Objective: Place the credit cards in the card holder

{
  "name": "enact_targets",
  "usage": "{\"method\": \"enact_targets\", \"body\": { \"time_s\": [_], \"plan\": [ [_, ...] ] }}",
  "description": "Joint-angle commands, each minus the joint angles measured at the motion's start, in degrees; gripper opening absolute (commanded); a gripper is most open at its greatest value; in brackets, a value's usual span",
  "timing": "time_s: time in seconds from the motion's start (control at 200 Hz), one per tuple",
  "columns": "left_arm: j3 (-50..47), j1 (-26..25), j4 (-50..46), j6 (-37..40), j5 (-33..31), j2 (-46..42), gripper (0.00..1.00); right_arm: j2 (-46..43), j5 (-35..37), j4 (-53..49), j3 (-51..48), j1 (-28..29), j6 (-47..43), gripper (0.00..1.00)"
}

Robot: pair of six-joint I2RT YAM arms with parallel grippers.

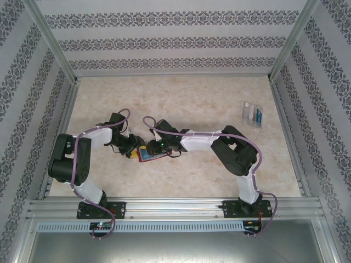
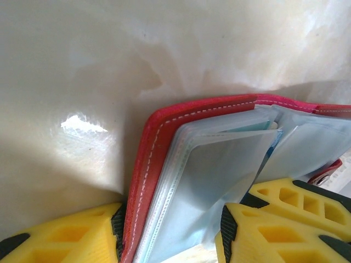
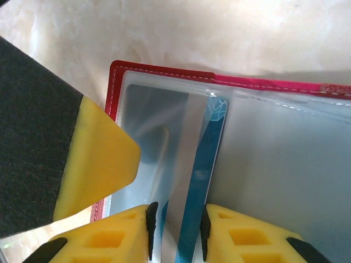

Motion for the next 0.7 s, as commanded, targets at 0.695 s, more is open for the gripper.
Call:
{"method": "enact_targets", "body": {
  "time_s": [0.695],
  "plan": [
    [-0.7, 1.9, 1.4, 4.3, 1.1, -0.8, 0.53, -13.4, 10.0, -14.6, -5.3, -7.4, -5.4, 0.5]
  ]
}}
